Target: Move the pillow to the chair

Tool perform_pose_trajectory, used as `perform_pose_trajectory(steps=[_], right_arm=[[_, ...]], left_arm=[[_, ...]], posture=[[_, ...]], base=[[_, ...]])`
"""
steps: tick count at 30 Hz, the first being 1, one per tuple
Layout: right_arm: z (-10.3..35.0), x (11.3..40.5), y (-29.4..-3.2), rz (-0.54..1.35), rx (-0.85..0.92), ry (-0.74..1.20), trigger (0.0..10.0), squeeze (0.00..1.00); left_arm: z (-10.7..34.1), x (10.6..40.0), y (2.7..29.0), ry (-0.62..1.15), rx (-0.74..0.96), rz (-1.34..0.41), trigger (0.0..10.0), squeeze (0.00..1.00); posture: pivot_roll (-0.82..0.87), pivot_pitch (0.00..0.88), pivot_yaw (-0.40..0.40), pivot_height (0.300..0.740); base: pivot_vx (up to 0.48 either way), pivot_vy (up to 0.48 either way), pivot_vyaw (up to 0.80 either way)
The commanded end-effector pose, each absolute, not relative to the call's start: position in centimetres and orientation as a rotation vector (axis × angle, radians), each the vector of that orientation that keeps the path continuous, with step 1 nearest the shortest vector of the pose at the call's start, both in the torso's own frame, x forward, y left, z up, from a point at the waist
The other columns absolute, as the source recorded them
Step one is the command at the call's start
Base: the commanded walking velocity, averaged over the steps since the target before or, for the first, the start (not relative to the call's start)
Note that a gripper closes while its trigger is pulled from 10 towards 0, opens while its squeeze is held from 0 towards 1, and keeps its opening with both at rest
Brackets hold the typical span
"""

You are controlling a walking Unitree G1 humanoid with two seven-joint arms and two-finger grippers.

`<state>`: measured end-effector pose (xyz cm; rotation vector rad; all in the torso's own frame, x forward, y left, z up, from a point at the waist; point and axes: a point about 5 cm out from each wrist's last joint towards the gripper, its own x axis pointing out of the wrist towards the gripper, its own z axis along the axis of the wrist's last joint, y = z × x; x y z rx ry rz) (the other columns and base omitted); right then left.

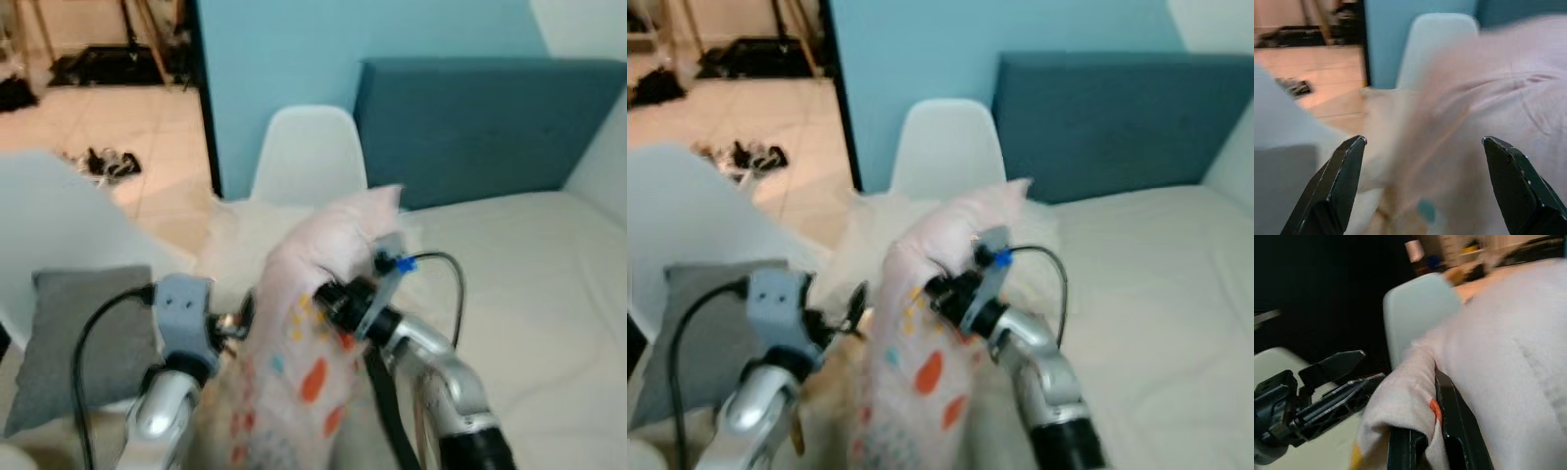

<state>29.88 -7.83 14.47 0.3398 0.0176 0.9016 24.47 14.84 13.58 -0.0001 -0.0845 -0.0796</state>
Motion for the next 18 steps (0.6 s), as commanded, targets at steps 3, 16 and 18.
perform_pose_trajectory(steps=[3, 16, 18], right_arm=[[16.22, 30.02, -7.76, 0.932, 0.34, -0.063, 0.0, 0.0], [16.43, 30.11, -7.79, 0.94, 0.341, -0.064, 0.0, 0.0], [16.43, 30.11, -7.79, 0.94, 0.341, -0.064, 0.0, 0.0]], left_arm=[[13.07, 24.22, 14.57, -0.059, 0.007, -0.085, 10.0, 0.0], [13.27, 24.26, 14.55, -0.062, 0.004, -0.081, 10.0, 0.0], [13.27, 24.25, 14.55, -0.062, 0.004, -0.08, 10.0, 0.0]], posture=[[-0.01, 0.0, -0.069, 0.723], [-0.01, 0.0, -0.072, 0.723], [-0.01, 0.0, -0.072, 0.723]], base=[[0.0, 0.0, 0.8], [0.0, 0.0, 0.8], [0.0, 0.0, 0.8]])
